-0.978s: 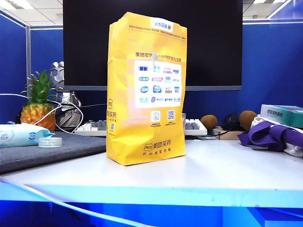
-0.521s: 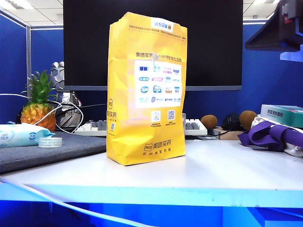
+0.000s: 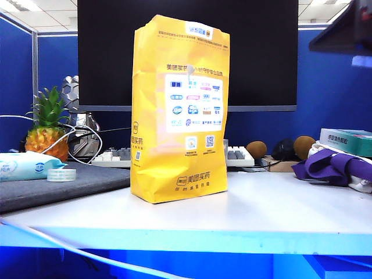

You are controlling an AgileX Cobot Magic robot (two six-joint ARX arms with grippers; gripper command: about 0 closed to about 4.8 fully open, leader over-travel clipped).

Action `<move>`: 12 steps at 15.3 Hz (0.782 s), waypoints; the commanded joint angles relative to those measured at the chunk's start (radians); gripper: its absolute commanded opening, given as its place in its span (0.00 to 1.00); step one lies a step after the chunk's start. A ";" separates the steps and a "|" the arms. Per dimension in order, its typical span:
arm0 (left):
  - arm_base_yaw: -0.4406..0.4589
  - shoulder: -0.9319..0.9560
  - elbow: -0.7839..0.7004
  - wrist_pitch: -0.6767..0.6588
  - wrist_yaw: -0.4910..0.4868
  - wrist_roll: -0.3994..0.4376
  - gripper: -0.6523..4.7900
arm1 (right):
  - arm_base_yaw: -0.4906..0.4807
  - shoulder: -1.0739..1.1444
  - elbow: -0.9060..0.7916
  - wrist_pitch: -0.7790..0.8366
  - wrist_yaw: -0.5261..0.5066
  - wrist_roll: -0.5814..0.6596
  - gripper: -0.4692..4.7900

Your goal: Pick up the orange and throw it into the yellow paper bag.

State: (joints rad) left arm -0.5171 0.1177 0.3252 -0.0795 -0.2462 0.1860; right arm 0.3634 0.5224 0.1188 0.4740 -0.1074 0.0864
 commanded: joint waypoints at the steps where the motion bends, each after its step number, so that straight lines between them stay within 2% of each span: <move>1: 0.003 -0.055 -0.004 -0.064 0.003 -0.003 0.91 | -0.006 -0.170 -0.063 -0.049 0.001 0.003 1.00; 2: 0.021 -0.088 -0.004 -0.096 0.018 -0.003 0.91 | -0.006 -0.237 -0.083 -0.067 0.001 0.003 1.00; 5: 0.196 -0.111 -0.017 -0.113 0.026 -0.003 0.91 | -0.023 -0.387 -0.117 -0.130 -0.007 0.003 1.00; 7: 0.301 -0.113 -0.061 -0.115 0.018 -0.003 0.91 | -0.087 -0.446 -0.117 -0.198 -0.006 0.003 1.00; 10: 0.326 -0.113 -0.138 -0.113 0.023 -0.003 0.91 | -0.187 -0.521 -0.117 -0.272 -0.001 0.003 1.00; 12: 0.326 -0.113 -0.186 -0.105 0.023 -0.003 0.91 | -0.192 -0.521 -0.117 -0.281 0.001 0.003 1.00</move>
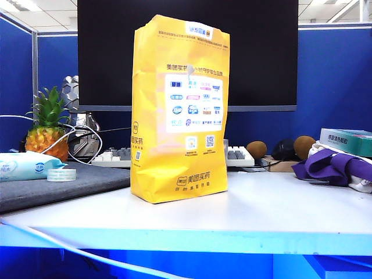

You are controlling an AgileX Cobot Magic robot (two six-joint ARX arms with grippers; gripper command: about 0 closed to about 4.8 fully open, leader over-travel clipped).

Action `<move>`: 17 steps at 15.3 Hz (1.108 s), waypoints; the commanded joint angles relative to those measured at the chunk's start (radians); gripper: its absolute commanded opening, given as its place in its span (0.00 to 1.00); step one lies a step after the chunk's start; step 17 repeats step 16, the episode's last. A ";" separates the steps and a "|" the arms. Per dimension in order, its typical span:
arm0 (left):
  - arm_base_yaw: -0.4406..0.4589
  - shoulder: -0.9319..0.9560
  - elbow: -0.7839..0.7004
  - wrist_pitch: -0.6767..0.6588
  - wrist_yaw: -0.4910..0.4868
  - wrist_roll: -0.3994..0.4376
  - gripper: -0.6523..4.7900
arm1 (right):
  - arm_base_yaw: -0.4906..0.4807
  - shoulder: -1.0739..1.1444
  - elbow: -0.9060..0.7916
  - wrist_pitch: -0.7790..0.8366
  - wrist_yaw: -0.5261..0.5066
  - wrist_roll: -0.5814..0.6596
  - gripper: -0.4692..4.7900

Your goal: Pick up the orange and throw it into the yellow paper bag.

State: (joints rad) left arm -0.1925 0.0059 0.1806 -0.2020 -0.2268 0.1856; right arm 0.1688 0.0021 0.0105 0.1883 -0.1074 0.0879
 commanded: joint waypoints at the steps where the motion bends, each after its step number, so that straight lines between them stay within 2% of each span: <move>1: 0.002 -0.002 -0.076 0.012 0.004 -0.003 0.91 | 0.003 0.000 -0.009 -0.005 0.001 0.002 1.00; 7: 0.002 -0.002 -0.126 -0.051 0.003 -0.003 0.91 | 0.003 0.000 -0.008 -0.039 0.001 0.002 1.00; 17: 0.001 -0.002 -0.126 -0.051 0.003 -0.003 0.91 | 0.003 0.000 -0.008 -0.039 0.000 0.002 1.00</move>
